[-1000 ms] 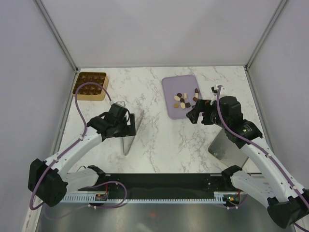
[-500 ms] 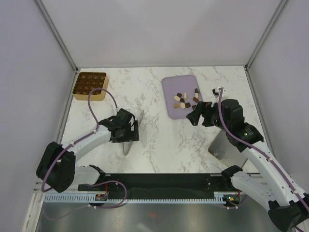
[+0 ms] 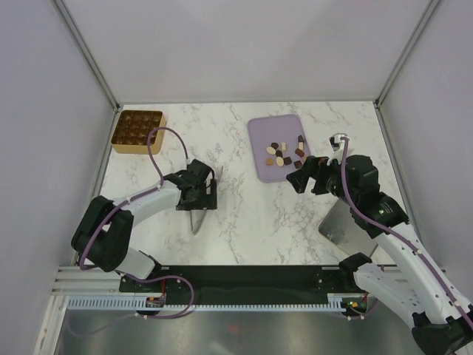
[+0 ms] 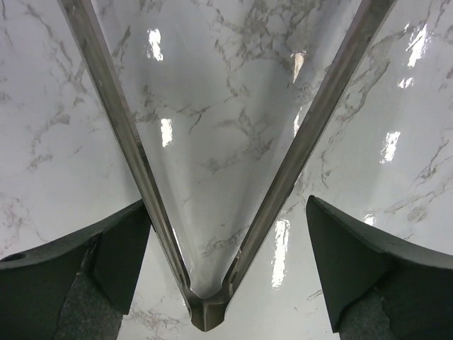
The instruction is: Pack the chocolate
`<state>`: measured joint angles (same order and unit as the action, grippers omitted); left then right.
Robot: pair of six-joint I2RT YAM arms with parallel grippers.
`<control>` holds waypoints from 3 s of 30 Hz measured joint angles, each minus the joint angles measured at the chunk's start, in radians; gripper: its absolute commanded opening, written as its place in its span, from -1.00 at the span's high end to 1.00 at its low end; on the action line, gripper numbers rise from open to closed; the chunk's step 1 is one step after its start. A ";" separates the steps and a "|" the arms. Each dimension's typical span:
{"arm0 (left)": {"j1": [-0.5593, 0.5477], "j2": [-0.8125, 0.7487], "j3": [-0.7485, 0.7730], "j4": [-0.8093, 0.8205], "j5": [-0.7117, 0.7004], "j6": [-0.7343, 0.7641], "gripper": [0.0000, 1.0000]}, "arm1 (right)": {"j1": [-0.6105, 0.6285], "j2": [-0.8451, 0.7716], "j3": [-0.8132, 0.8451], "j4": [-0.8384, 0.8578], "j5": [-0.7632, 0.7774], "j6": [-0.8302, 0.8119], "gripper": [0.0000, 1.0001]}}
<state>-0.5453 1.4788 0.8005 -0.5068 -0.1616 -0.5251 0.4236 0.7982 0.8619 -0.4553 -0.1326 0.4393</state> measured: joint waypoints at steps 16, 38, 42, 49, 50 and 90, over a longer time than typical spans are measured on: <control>0.017 0.067 0.070 0.013 -0.015 0.099 -0.99 | 0.000 -0.015 0.000 0.024 -0.016 0.002 -0.96; 0.035 0.108 0.088 -0.005 0.018 0.133 -0.42 | 0.000 -0.075 -0.009 0.030 -0.032 0.010 -0.96; 0.033 0.064 0.146 -0.094 0.030 0.133 -0.36 | 0.000 -0.076 -0.009 0.029 -0.032 0.014 -0.96; 0.016 -0.056 0.343 -0.215 0.033 0.134 -0.26 | 0.000 -0.060 -0.009 0.011 -0.032 0.017 -0.96; 0.008 -0.068 0.363 -0.230 0.032 0.134 -0.23 | 0.000 -0.053 -0.008 0.006 -0.032 0.016 -0.96; -0.316 0.461 0.905 -0.278 -0.084 0.237 -0.14 | 0.000 -0.041 0.043 -0.106 0.173 -0.027 -0.95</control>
<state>-0.8616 1.9396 1.7058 -0.7849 -0.2455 -0.2878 0.4236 0.7574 0.9047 -0.5610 0.0402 0.4118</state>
